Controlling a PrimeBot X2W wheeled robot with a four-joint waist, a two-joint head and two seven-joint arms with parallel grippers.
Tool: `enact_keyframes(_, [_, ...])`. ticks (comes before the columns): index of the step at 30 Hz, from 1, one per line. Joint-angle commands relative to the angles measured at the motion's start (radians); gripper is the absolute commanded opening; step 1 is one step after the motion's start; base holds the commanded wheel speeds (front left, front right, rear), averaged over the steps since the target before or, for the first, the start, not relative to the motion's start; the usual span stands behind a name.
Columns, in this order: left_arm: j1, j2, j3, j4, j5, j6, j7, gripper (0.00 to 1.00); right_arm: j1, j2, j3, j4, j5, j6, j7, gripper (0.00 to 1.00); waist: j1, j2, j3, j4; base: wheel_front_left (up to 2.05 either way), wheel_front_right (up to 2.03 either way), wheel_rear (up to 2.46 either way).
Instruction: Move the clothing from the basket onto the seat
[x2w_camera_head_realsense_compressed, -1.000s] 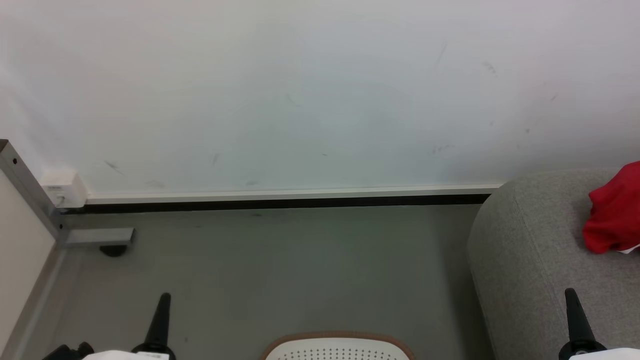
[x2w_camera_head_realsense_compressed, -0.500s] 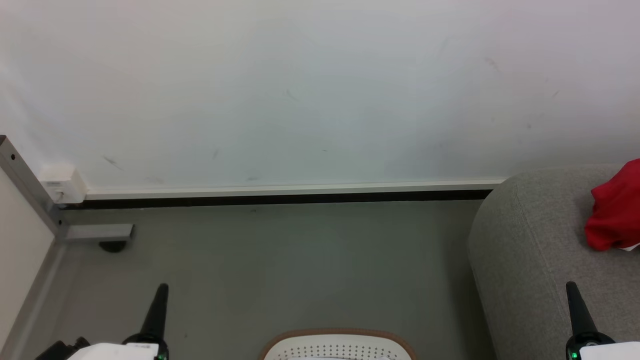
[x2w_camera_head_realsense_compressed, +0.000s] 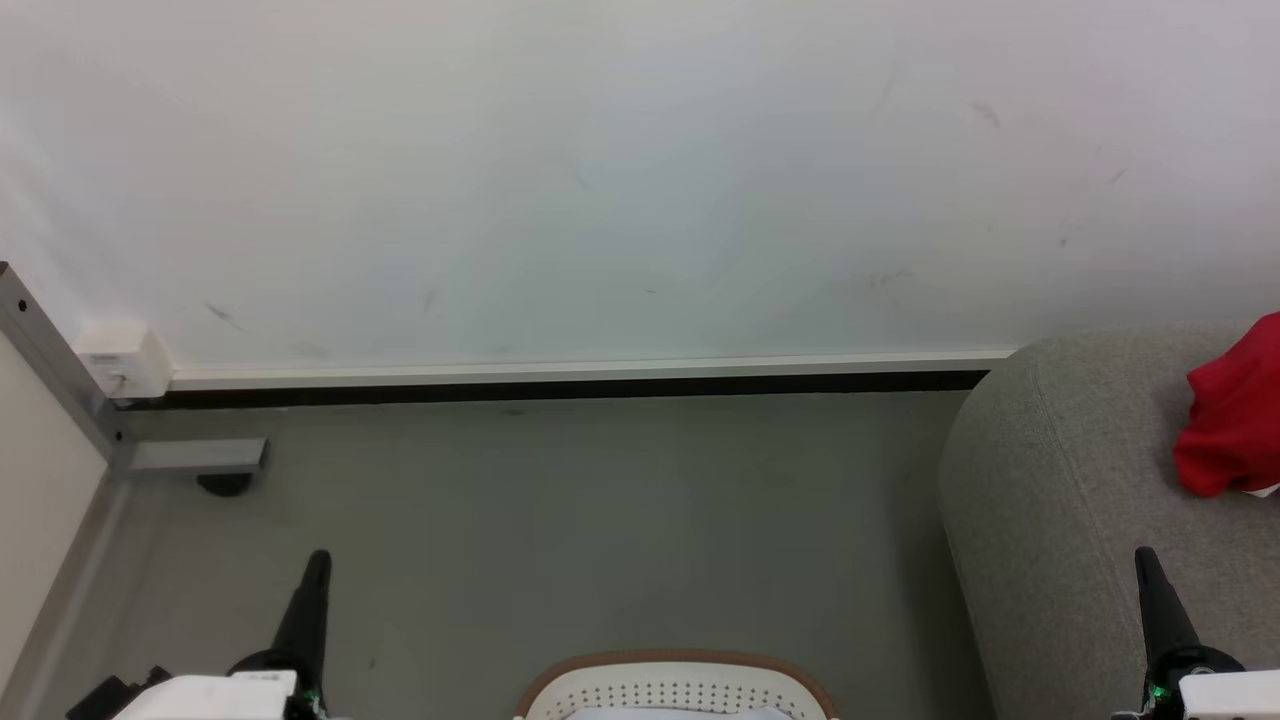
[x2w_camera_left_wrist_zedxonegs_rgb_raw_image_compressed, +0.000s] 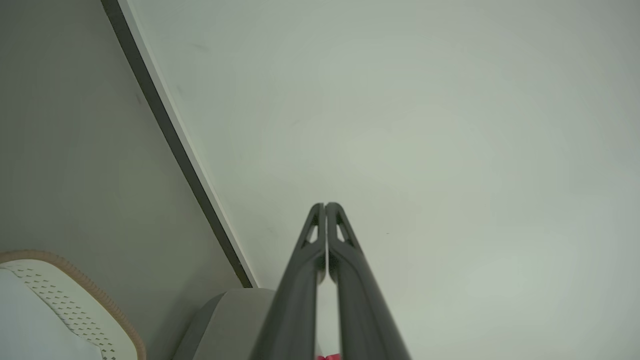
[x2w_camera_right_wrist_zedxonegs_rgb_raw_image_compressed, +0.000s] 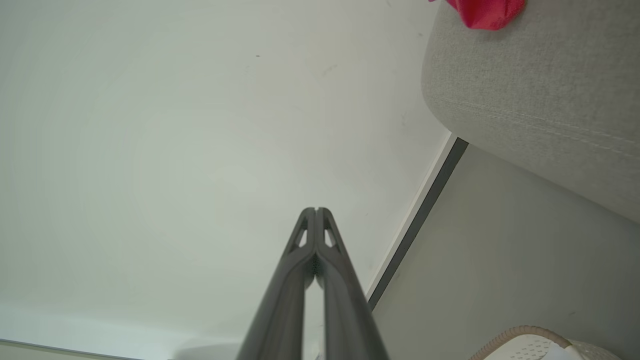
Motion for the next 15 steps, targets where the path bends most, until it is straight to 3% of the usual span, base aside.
enact_keyframes(1, [-0.021,0.0,0.006,-0.005,-0.019,-0.004,0.007,0.0,-0.024,-0.007,-0.003,-0.002,0.023,-0.002,0.007,0.0,-0.0001,-0.0001,0.001,0.0,0.0,0.0,0.0])
enact_keyframes(15, [-0.039,-0.005,0.026,-0.006,-0.117,-0.005,0.034,0.0,-0.042,-0.01,-0.005,0.001,0.135,-0.002,0.031,0.0,-0.0001,-0.0001,0.014,0.001,0.0,0.0,0.0])
